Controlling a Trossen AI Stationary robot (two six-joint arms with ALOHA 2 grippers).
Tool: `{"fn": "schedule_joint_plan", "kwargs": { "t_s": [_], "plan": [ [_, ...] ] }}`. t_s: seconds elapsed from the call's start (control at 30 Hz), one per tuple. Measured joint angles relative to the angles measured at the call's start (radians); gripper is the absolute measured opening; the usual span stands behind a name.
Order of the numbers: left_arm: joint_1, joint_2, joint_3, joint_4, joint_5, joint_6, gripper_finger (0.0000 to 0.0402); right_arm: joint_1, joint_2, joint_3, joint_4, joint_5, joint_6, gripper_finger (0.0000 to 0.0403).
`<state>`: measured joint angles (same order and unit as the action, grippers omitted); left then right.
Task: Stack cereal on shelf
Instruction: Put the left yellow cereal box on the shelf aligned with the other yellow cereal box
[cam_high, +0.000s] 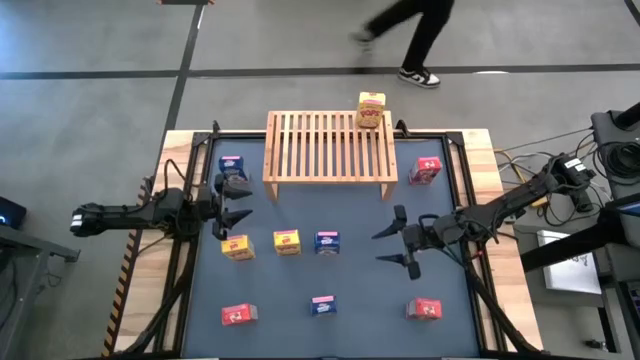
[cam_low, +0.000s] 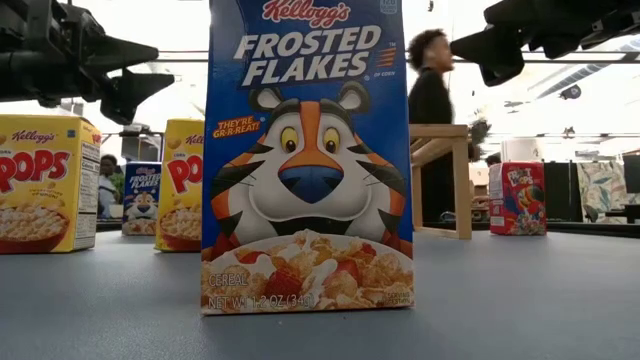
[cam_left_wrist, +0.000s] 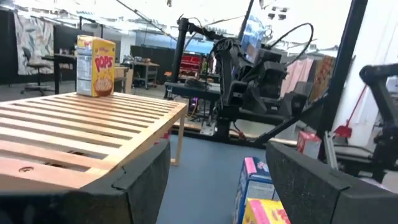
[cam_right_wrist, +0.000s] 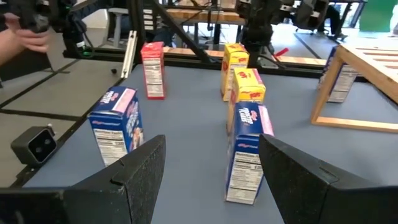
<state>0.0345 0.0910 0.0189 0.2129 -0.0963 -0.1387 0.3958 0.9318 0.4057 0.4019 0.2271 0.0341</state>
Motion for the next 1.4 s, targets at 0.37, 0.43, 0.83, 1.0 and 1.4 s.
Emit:
{"fn": "schedule_joint_plan", "kwargs": {
  "t_s": [0.37, 0.43, 0.83, 1.0, 1.4],
  "plan": [
    [-0.001, 0.033, 0.149, -0.302, -0.053, 0.050, 0.0249, -0.001, 0.002, 0.000, -0.003, 0.012, -0.001, 0.0244],
    [-0.001, 0.064, 0.222, -0.451, -0.091, 0.038, 0.0249, -0.001, 0.002, 0.000, -0.009, 0.012, 0.005, 0.0244],
    [-0.078, 0.470, 0.606, -0.706, -0.033, -0.058, 0.0249, 0.000, 0.005, -0.001, -0.030, 0.027, 0.021, 0.0244],
    [-0.176, 0.719, 0.835, -1.027, -0.035, -0.168, 0.0249, 0.001, 0.005, -0.001, -0.030, 0.029, 0.021, 0.0244],
    [-0.578, 0.934, 0.973, -1.302, -0.218, -0.560, 0.0249, 0.001, 0.005, -0.001, -0.022, 0.029, 0.020, 0.0244]
  ]
}}
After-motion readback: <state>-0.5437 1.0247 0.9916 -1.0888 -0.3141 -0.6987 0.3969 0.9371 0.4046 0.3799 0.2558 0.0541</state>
